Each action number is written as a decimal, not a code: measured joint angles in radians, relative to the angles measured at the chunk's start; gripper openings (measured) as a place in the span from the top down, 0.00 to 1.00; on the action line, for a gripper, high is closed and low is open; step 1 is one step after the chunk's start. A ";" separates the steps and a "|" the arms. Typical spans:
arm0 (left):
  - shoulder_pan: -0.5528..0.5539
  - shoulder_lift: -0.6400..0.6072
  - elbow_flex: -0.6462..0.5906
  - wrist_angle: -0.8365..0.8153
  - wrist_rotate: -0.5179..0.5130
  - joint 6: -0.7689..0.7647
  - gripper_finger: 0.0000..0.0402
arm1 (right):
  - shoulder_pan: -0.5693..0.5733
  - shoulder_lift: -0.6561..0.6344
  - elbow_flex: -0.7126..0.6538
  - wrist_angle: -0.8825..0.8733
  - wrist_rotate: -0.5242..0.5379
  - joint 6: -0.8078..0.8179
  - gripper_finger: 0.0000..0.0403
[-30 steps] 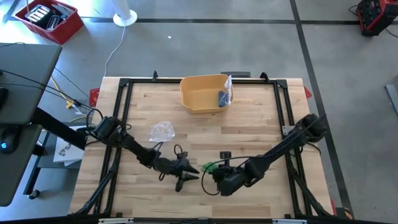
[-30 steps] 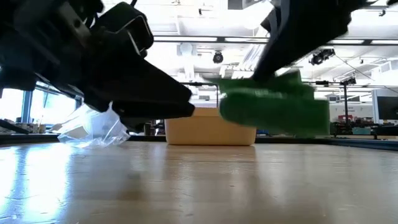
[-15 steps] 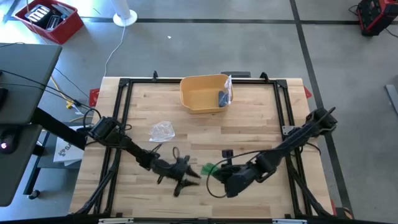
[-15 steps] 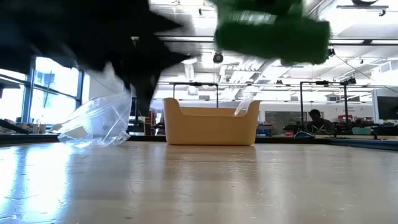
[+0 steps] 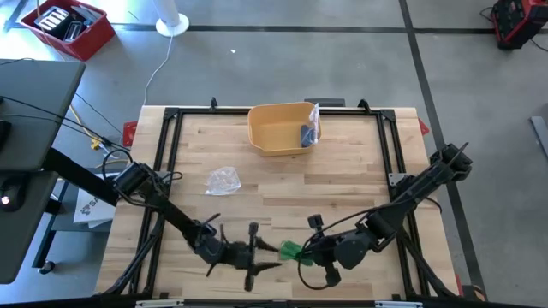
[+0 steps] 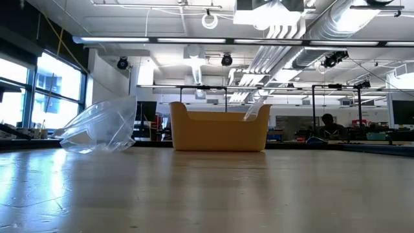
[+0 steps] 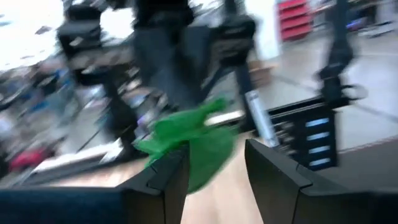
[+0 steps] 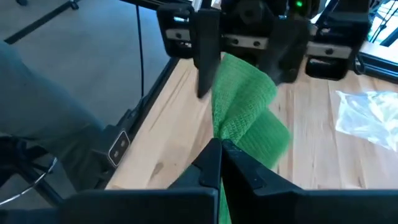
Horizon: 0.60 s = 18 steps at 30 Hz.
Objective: Roll bandage
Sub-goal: Roll the green bandage
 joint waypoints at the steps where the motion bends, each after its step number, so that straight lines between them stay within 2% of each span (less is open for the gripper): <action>1: 0.000 0.000 0.017 -0.035 -0.039 -0.023 0.62 | -0.001 0.000 0.000 0.000 -0.001 0.002 1.00; 4: -0.002 0.000 0.044 -0.139 -0.168 -0.103 0.60 | -0.001 0.000 0.000 0.000 -0.003 -0.004 1.00; 7: -0.007 0.000 0.045 -0.170 -0.195 -0.158 0.59 | -0.001 0.000 0.000 -0.003 -0.003 -0.005 1.00; 12: -0.003 0.000 0.046 -0.173 -0.157 -0.200 0.59 | -0.001 0.000 0.000 -0.003 -0.003 -0.006 1.00; 18: 0.028 0.000 0.046 -0.170 -0.016 -0.264 0.59 | -0.001 0.000 0.000 -0.003 -0.003 -0.006 1.00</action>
